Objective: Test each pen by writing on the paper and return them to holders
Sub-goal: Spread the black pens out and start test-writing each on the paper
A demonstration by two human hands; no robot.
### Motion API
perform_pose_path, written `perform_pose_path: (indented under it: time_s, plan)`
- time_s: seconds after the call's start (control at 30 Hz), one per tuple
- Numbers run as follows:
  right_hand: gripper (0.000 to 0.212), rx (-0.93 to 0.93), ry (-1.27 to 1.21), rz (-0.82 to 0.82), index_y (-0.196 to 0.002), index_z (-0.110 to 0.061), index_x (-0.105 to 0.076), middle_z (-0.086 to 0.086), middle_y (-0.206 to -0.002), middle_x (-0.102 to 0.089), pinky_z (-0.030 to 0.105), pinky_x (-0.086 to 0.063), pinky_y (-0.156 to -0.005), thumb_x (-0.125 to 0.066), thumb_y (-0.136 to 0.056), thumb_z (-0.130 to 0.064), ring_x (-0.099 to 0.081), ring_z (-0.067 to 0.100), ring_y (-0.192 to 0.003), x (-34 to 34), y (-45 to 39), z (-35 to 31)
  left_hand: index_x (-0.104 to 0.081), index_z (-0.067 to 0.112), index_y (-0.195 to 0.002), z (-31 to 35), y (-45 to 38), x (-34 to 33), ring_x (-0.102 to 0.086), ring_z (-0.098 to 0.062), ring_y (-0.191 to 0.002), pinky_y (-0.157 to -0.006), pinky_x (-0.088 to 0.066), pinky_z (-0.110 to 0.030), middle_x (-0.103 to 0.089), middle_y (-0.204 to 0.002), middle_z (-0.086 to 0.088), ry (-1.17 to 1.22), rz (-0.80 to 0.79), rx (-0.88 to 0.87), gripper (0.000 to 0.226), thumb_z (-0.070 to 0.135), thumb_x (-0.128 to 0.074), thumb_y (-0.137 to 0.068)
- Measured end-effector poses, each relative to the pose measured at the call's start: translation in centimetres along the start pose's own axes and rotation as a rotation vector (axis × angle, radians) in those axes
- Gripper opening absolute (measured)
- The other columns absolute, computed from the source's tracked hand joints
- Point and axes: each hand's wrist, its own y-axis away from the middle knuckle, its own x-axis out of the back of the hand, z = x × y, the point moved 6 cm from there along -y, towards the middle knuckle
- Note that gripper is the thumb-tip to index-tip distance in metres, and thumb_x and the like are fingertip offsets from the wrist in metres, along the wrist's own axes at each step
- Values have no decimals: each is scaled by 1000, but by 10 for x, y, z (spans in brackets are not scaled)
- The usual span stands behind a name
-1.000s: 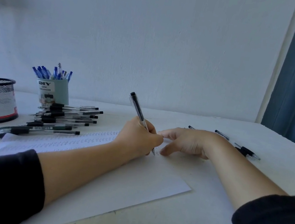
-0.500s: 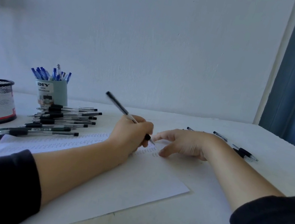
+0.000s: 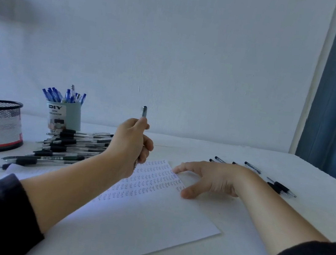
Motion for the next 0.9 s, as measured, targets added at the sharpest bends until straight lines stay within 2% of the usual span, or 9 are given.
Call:
perform_pose_path:
  time_s: [0.33, 0.6, 0.77, 0.83, 0.9]
  plan:
    - [56, -3, -27, 12, -118, -46, -54, -9, -138, -45, 37, -37, -108, -81, -72, -30, -46, 16, -124, 0, 0, -1, -48, 10, -74, 0, 4, 3, -31, -15, -36, -37, -26, -22, -45, -49, -6, 64, 32, 44, 24, 21, -42, -95]
    - [57, 5, -42, 5, -119, -45, -56, -8, -137, -46, 40, -37, -108, -82, -70, -31, -46, 16, -125, -1, -2, 0, -56, 6, -76, -2, 6, -2, -35, -14, -38, -39, -28, -24, -46, -48, -3, 51, 0, 26, 23, 15, -46, -95]
    - [55, 0, -37, -5, -118, -45, -57, -9, -137, -47, 40, -38, -108, -82, -71, -30, -47, 16, -124, -2, -2, -1, -51, 7, -71, 1, 8, -3, -34, -14, -39, -37, -28, -23, -44, -52, -5, -7, -10, 13, 23, 12, -45, -92]
    - [52, 10, -24, 26, -119, -42, -58, -11, -138, -47, 38, -34, -110, -80, -73, -32, -45, 13, -127, -1, 0, -2, -53, 7, -72, 0, 5, -1, -38, -15, -43, -41, -33, -23, -45, -56, -5, -8, 20, 0, 23, 13, -47, -93]
    - [43, 47, -11, 130, -120, -36, -59, -10, -138, -48, 33, -29, -112, -73, -79, -37, -43, 10, -129, 4, 3, -8, -58, 8, -76, -3, 2, 0, -43, -15, -53, -51, -38, -24, -47, -62, -3, -43, 51, -12, 22, 16, -50, -95]
